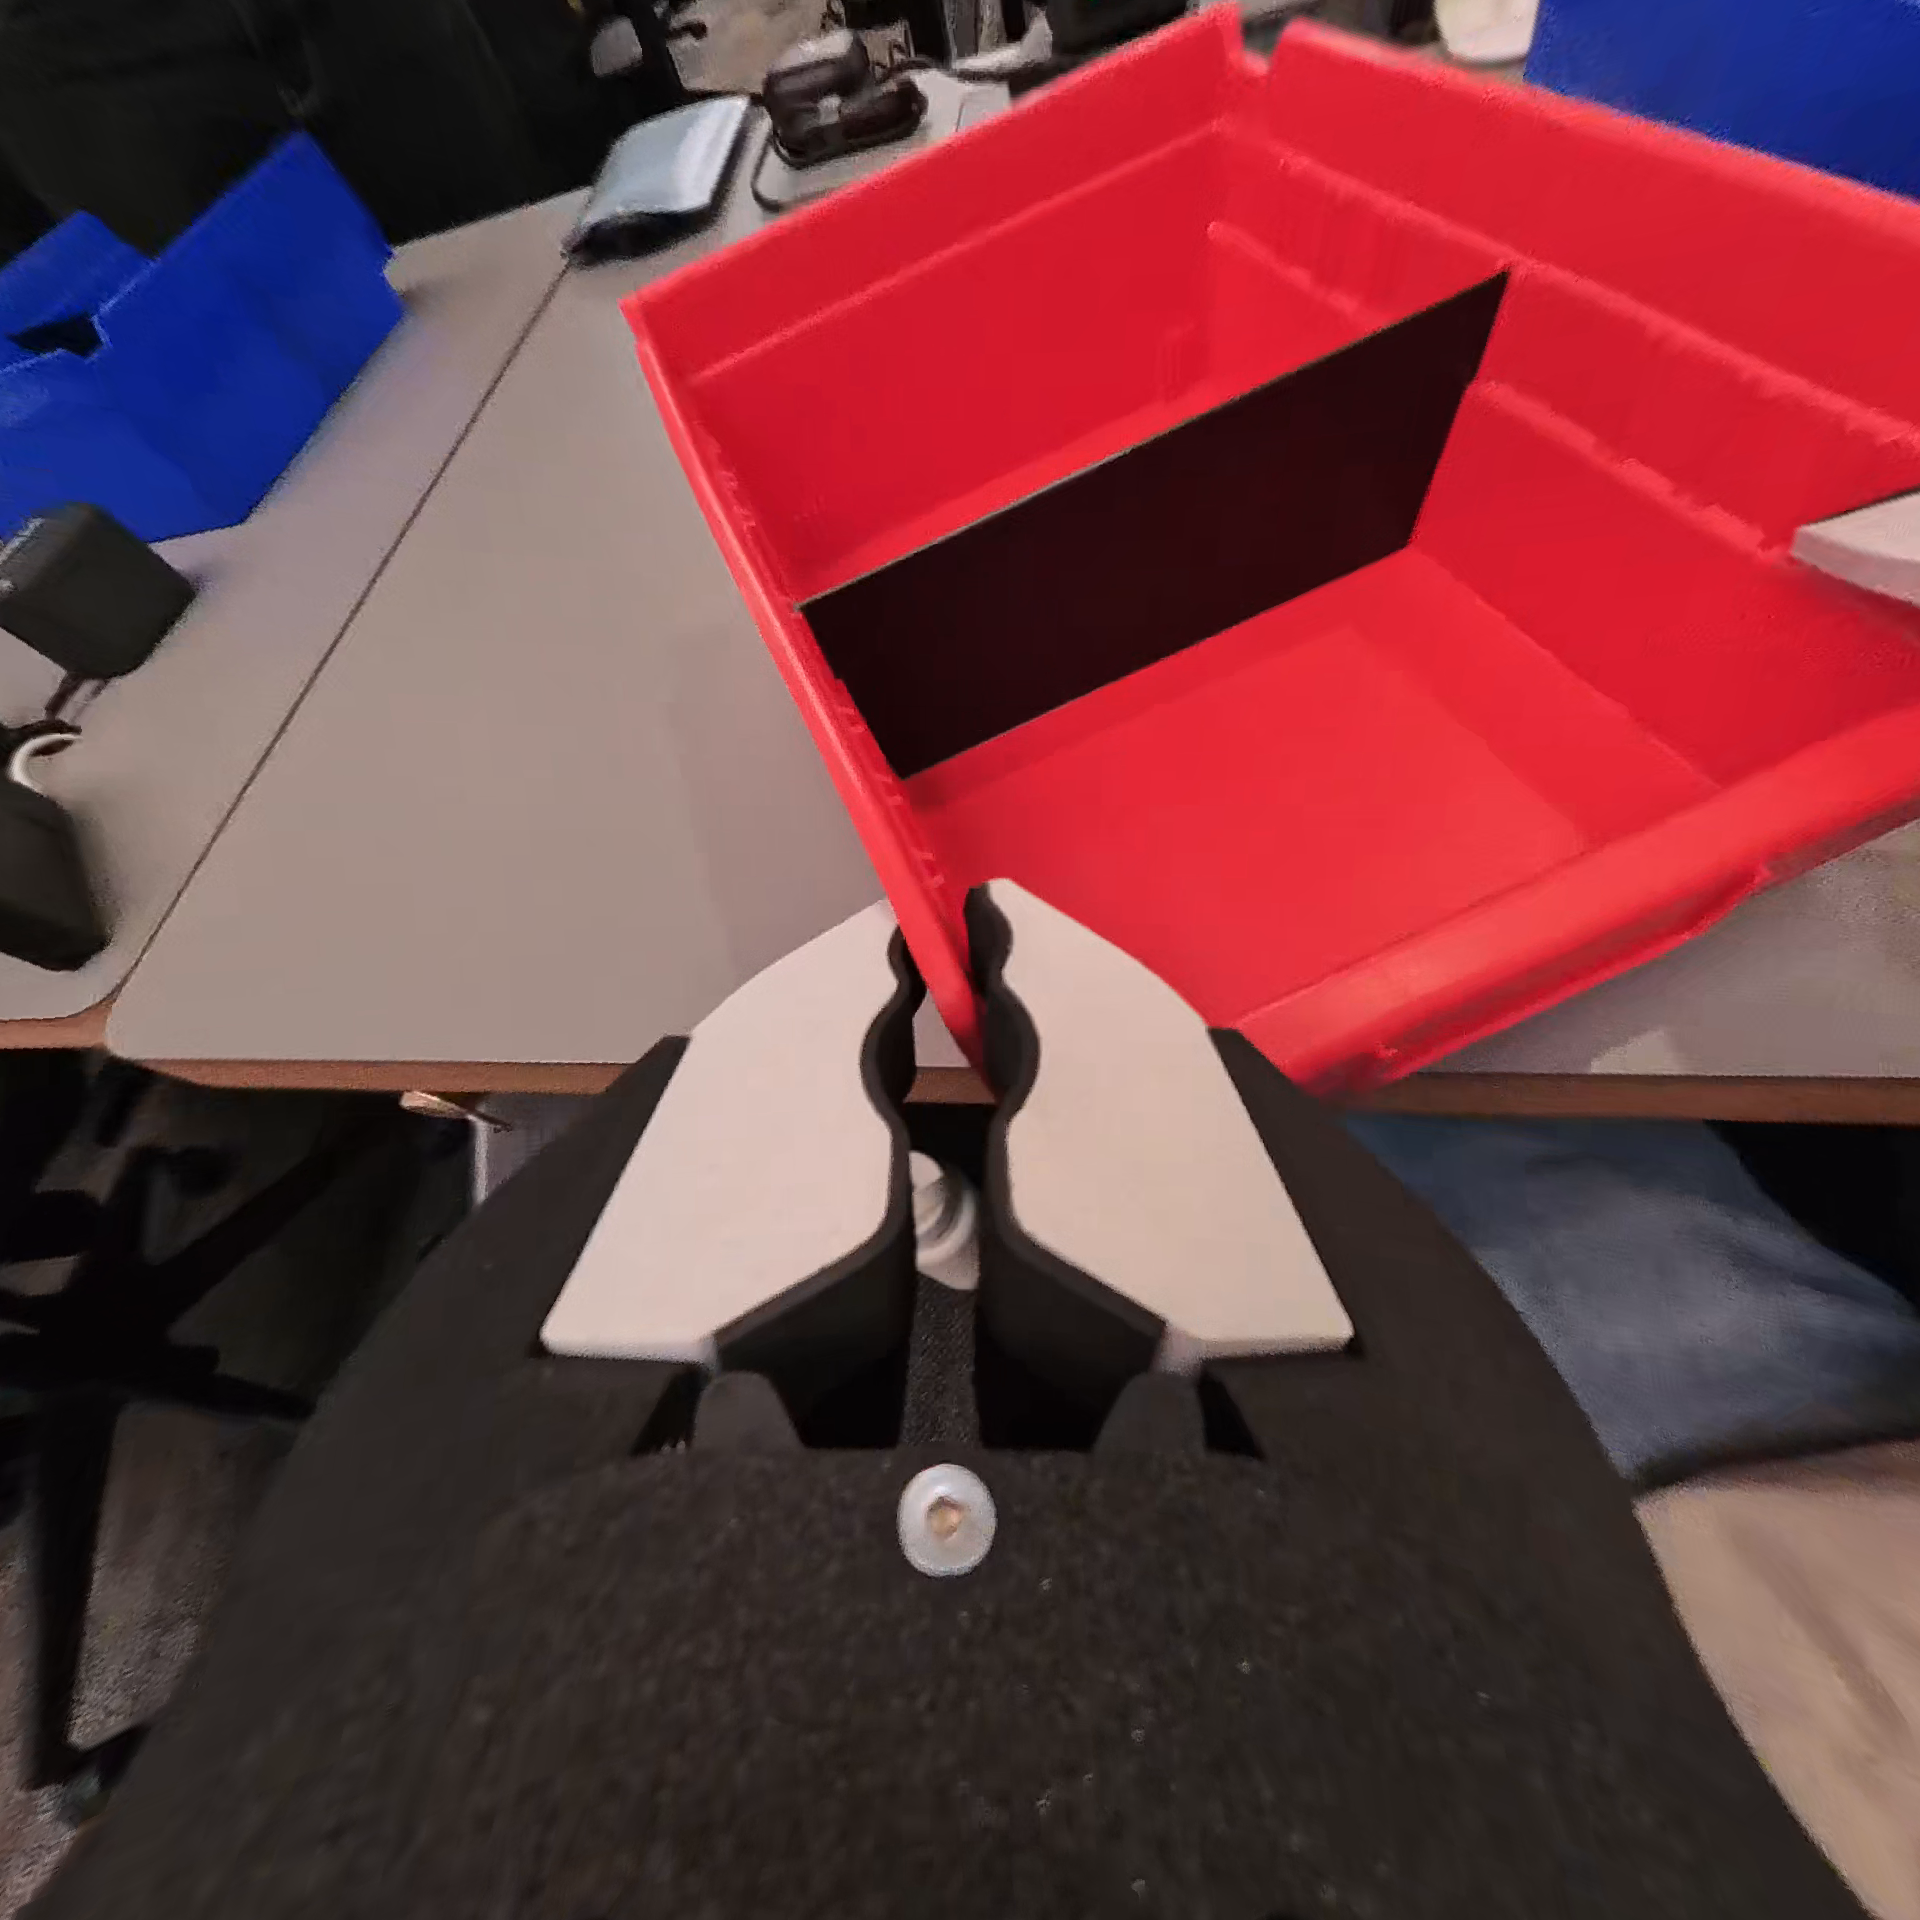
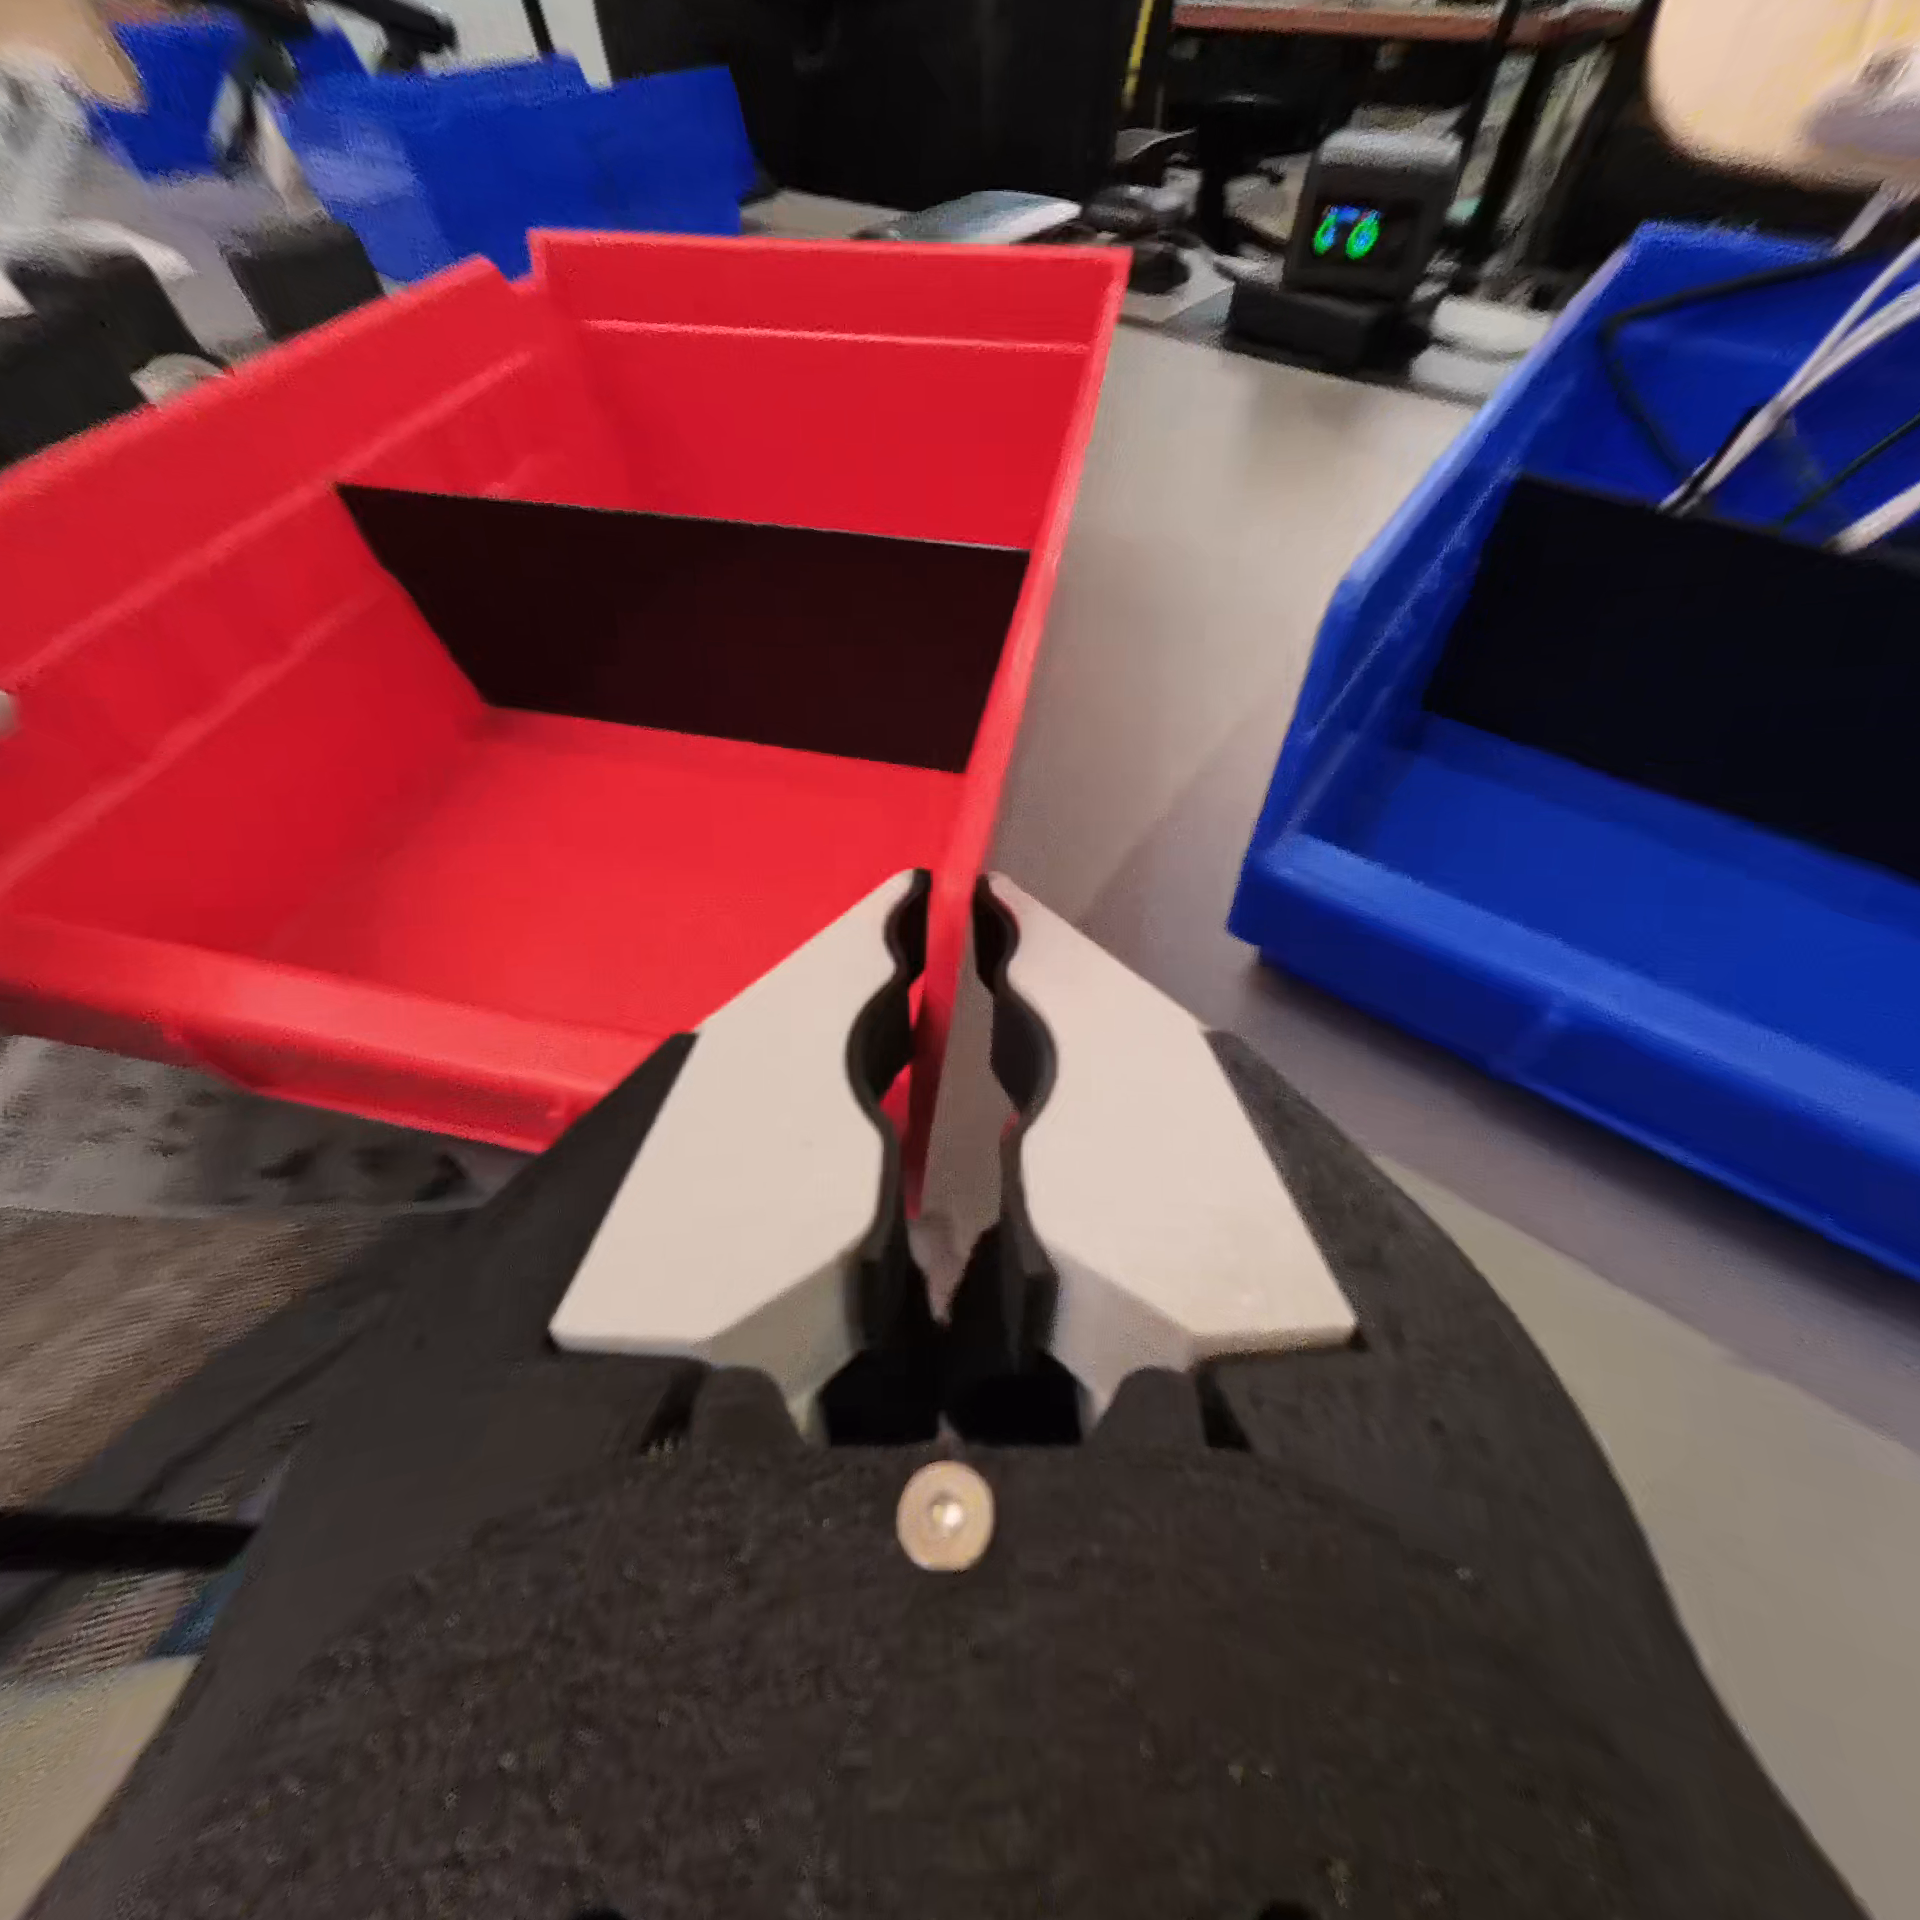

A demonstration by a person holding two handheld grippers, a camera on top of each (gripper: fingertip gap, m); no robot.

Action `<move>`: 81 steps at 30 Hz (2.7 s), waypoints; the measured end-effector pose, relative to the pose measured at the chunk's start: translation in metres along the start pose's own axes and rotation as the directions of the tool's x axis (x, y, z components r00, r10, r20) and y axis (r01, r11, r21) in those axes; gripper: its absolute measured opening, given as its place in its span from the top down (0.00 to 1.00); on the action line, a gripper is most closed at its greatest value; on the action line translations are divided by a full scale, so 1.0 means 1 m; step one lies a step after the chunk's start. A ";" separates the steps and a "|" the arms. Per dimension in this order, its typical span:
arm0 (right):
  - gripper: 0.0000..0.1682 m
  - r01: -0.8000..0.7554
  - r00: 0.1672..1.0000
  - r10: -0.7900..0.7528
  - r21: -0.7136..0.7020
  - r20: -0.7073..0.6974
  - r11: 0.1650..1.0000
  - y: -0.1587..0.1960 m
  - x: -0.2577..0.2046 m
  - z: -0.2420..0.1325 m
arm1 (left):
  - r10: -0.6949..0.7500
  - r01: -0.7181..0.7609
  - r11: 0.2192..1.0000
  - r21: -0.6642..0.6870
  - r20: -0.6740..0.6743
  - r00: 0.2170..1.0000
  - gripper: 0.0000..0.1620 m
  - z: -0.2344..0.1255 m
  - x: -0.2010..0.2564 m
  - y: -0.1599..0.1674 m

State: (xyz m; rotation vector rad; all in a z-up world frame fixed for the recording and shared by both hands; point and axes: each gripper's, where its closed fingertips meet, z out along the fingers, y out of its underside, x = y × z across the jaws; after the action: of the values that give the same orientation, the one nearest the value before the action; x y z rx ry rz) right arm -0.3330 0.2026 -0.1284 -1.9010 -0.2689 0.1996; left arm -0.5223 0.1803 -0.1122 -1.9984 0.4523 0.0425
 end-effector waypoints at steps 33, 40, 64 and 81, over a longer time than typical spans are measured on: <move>0.99 -0.156 0.658 0.190 0.114 -0.729 0.981 0.048 0.500 -0.261 | 0.186 -0.053 0.955 0.291 -0.454 0.871 0.97 0.091 0.524 -0.209; 0.97 -0.264 0.691 0.223 0.047 -0.688 0.963 0.086 0.520 -0.245 | 0.229 -0.098 0.951 0.294 -0.457 0.860 0.93 0.095 0.541 -0.189; 0.68 -0.194 0.926 0.275 0.299 -0.258 0.934 -0.038 0.272 -0.102 | 0.061 -0.003 0.979 0.201 -0.281 0.958 0.70 0.125 0.214 -0.132; 0.99 -0.097 0.824 0.112 0.057 -0.556 0.994 -0.017 0.199 -0.018 | 0.051 -0.017 0.992 0.122 -0.280 0.959 0.97 0.156 0.143 -0.137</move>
State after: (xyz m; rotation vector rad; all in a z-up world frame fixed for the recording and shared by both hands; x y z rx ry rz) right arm -0.1386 0.2480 -0.1080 -1.8599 0.2387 -0.2853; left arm -0.3184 0.3273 -0.0983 -1.8862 0.6571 -0.2470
